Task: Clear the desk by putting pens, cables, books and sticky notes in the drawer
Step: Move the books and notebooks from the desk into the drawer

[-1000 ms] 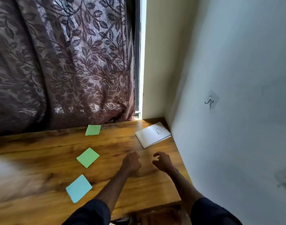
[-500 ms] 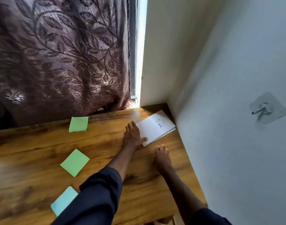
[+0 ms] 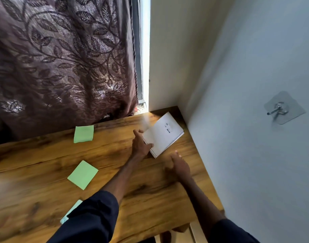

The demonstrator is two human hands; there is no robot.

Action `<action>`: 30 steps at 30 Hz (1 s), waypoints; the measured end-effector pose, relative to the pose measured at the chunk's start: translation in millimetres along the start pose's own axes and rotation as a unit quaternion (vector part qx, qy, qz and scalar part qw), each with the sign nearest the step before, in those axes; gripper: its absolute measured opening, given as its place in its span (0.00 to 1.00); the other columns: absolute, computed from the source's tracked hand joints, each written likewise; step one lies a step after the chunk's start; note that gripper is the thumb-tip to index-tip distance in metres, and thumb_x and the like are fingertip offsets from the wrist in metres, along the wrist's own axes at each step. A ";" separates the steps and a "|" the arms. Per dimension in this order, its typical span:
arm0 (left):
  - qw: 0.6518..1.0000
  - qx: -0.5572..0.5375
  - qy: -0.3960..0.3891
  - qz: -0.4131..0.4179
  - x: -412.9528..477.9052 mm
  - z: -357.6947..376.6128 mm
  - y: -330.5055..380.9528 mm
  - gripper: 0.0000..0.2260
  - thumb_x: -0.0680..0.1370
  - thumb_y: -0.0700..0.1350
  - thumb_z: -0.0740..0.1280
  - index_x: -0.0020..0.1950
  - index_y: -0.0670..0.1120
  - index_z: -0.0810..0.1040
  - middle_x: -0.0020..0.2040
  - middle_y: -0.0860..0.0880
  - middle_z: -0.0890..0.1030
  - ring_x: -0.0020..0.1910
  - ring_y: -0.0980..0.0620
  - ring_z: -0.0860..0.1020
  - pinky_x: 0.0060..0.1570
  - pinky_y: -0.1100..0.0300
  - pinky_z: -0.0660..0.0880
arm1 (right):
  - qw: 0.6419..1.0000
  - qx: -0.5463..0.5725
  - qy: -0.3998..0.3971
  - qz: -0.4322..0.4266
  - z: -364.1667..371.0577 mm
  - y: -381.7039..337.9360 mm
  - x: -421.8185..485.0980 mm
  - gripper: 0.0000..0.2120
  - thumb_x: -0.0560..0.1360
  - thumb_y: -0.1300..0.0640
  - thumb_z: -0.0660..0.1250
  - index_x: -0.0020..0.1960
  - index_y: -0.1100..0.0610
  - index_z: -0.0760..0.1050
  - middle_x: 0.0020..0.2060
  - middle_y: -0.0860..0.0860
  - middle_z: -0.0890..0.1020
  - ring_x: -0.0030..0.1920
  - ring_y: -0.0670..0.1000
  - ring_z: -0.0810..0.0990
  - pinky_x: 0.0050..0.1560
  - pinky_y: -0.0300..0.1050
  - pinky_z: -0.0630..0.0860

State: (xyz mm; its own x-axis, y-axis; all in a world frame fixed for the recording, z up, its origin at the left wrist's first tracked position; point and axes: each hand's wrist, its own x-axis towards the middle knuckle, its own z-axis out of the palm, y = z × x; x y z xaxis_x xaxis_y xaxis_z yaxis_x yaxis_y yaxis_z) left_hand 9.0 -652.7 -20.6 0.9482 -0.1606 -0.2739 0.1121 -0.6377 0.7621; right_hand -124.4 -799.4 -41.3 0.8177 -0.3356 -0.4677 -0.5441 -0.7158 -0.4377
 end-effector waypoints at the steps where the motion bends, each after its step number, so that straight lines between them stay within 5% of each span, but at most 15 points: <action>1: 1.000 -0.020 0.000 0.022 -4.2 -7.2 -4.3 0.33 0.69 0.39 0.79 0.66 0.47 0.62 0.60 0.46 0.77 0.54 0.46 0.80 0.40 0.63 0.76 | 0.997 0.060 0.041 0.020 -6.4 4.1 -1.0 0.38 0.72 0.46 0.75 0.75 0.59 0.64 0.74 0.59 0.69 0.72 0.60 0.70 0.66 0.51 0.72; 4: 0.994 -0.030 -0.016 0.105 -10.9 -32.3 -20.4 0.25 0.69 0.36 0.78 0.63 0.48 0.76 0.56 0.51 0.80 0.52 0.51 0.81 0.39 0.71 0.76 | 0.970 0.180 0.159 0.049 -29.4 12.4 -0.3 0.46 0.69 0.45 0.78 0.78 0.60 0.59 0.73 0.59 0.70 0.72 0.59 0.70 0.69 0.52 0.70; 7: 0.986 -0.027 -0.060 0.152 -15.2 -52.0 -39.6 0.20 0.69 0.33 0.77 0.57 0.48 0.84 0.54 0.51 0.84 0.54 0.53 0.82 0.49 0.66 0.81 | 0.959 0.226 0.170 0.016 -48.4 12.7 9.2 0.51 0.67 0.50 0.80 0.80 0.56 0.53 0.76 0.57 0.66 0.75 0.58 0.66 0.73 0.53 0.67; 12: 0.983 -0.042 -0.083 0.156 -25.9 -69.2 -53.6 0.21 0.68 0.34 0.79 0.59 0.47 0.84 0.58 0.50 0.83 0.56 0.53 0.81 0.53 0.61 0.82 | 0.946 0.253 0.179 -0.100 -48.9 6.6 12.3 0.29 0.67 0.56 0.80 0.66 0.50 0.75 0.59 0.49 0.81 0.60 0.51 0.79 0.60 0.55 0.79; 16: 0.987 -0.012 -0.081 0.135 -36.0 -74.0 -64.8 0.21 0.69 0.37 0.79 0.61 0.47 0.82 0.57 0.51 0.82 0.54 0.53 0.80 0.49 0.61 0.82 | 0.950 0.249 0.157 -0.099 -34.9 7.9 -0.8 0.25 0.70 0.55 0.78 0.65 0.55 0.76 0.55 0.49 0.82 0.55 0.48 0.81 0.54 0.45 0.81; 22: 0.994 -0.051 -0.062 0.070 -57.5 -60.2 -88.8 0.17 0.77 0.39 0.73 0.65 0.43 0.80 0.57 0.47 0.84 0.55 0.49 0.83 0.51 0.58 0.81 | 0.961 0.221 0.151 -0.073 -23.8 20.6 -12.1 0.17 0.72 0.59 0.75 0.60 0.58 0.80 0.51 0.52 0.85 0.51 0.51 0.84 0.51 0.49 0.82; 25: 0.993 -0.119 -0.024 0.006 -68.3 -63.2 -87.4 0.17 0.79 0.49 0.71 0.64 0.42 0.80 0.55 0.48 0.84 0.51 0.51 0.82 0.42 0.64 0.78 | 0.953 0.290 0.068 -0.057 -35.6 17.8 -32.6 0.14 0.74 0.54 0.75 0.56 0.59 0.81 0.49 0.53 0.86 0.48 0.55 0.86 0.45 0.53 0.84; 30: 0.977 -0.196 -0.050 -0.074 -77.9 -72.2 -80.4 0.19 0.80 0.53 0.69 0.66 0.44 0.79 0.53 0.46 0.84 0.44 0.53 0.79 0.36 0.63 0.77 | 0.877 0.451 -0.164 0.002 -46.2 10.8 -95.7 0.20 0.73 0.54 0.76 0.62 0.55 0.77 0.52 0.59 0.86 0.43 0.57 0.85 0.40 0.50 0.81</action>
State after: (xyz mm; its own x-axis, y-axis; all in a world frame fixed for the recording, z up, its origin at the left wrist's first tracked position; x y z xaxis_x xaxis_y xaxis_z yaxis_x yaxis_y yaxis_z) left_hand -52.5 -534.5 -18.2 0.8815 -0.1733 -0.4392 0.3696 -0.3256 0.8703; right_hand -199.8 -803.3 34.2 0.7977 -0.0366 -0.6020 -0.5955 0.1098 -0.7958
